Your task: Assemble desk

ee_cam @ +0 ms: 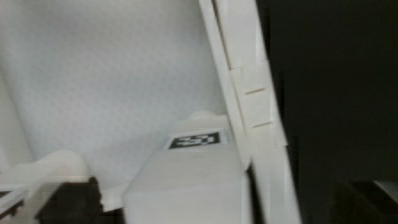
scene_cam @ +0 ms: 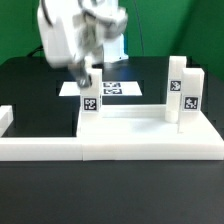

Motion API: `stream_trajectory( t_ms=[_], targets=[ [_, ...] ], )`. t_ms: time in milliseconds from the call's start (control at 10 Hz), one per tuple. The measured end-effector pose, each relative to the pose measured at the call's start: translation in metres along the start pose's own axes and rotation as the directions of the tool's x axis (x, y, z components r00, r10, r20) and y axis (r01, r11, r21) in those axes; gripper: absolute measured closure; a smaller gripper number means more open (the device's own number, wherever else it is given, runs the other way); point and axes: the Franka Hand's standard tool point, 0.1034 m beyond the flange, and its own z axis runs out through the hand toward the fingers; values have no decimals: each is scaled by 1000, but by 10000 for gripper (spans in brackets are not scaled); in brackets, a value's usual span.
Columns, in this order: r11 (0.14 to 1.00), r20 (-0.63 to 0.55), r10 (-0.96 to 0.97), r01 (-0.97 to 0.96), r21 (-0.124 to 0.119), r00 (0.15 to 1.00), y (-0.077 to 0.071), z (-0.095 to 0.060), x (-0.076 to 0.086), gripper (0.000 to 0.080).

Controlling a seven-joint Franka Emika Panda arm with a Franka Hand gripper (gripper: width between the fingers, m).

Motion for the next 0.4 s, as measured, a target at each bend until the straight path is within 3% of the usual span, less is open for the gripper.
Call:
stream_trajectory(
  t_ms=[100,400],
  targets=[
    [1000,13,-10,10,22,1000,-4,-18,-3,151],
    [1000,11,-10,10,26,1000,-6,-18,-2,150]
  ],
)
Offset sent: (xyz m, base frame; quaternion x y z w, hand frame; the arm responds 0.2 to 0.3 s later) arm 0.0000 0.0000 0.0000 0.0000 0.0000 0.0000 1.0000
